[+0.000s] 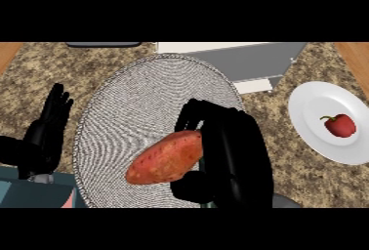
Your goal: Pick the sweet potato from the placemat and place it in the tiered shelf
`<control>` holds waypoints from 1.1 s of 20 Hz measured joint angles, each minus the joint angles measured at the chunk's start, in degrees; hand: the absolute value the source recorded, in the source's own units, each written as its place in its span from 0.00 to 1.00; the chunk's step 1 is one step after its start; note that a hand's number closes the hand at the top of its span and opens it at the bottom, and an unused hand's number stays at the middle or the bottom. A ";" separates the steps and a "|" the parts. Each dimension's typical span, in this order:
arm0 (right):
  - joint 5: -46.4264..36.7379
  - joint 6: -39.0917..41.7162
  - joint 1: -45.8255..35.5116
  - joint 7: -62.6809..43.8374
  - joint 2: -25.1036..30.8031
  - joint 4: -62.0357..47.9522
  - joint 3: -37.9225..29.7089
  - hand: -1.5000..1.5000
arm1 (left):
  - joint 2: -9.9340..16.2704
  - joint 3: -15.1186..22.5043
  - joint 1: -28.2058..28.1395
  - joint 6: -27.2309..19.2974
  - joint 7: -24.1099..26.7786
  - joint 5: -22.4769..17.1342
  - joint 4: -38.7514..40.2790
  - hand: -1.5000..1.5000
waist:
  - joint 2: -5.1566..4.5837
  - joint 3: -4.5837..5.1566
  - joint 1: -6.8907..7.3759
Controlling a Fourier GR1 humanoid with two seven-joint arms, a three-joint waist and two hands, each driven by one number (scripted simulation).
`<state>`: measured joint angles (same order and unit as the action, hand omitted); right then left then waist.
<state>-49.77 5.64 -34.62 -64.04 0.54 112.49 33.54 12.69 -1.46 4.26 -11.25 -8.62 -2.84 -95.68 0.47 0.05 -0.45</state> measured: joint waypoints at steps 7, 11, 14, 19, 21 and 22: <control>-2.02 4.82 -5.16 -0.66 0.40 3.08 -9.50 1.00 | -0.23 0.18 -1.12 0.59 -1.12 -0.26 -2.05 0.50 | -0.12 -0.01 0.18; -2.80 5.27 -6.18 2.46 1.11 0.14 -15.17 1.00 | -0.60 0.08 -1.52 1.07 0.06 -0.11 -1.71 0.50 | -0.31 -0.02 0.39; -2.85 5.10 -8.25 4.27 1.05 -4.09 -19.28 1.00 | -0.61 -0.01 -0.20 1.00 -0.95 0.29 -1.50 0.50 | -0.42 -0.04 0.55; -3.92 0.69 -9.07 9.12 0.98 -12.55 -24.18 1.00 | -0.96 -0.41 0.91 0.74 -1.76 0.87 -1.46 0.50 | -0.53 -0.05 0.80; -4.17 -1.46 -9.93 11.35 1.01 -16.40 -25.75 1.00 | -1.55 -0.17 1.24 0.67 -0.92 1.49 -0.42 0.50 | -0.56 -0.06 0.81; -4.60 -3.66 -9.45 13.01 0.69 -18.51 -25.96 1.00 | -1.74 -0.20 1.23 0.79 -0.69 1.44 -0.21 0.50 | -0.57 -0.05 0.87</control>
<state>-54.37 1.98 -44.07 -51.03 1.23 93.99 7.57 10.95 -1.66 5.49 -10.47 -9.30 -1.40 -95.89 -0.10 0.00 0.42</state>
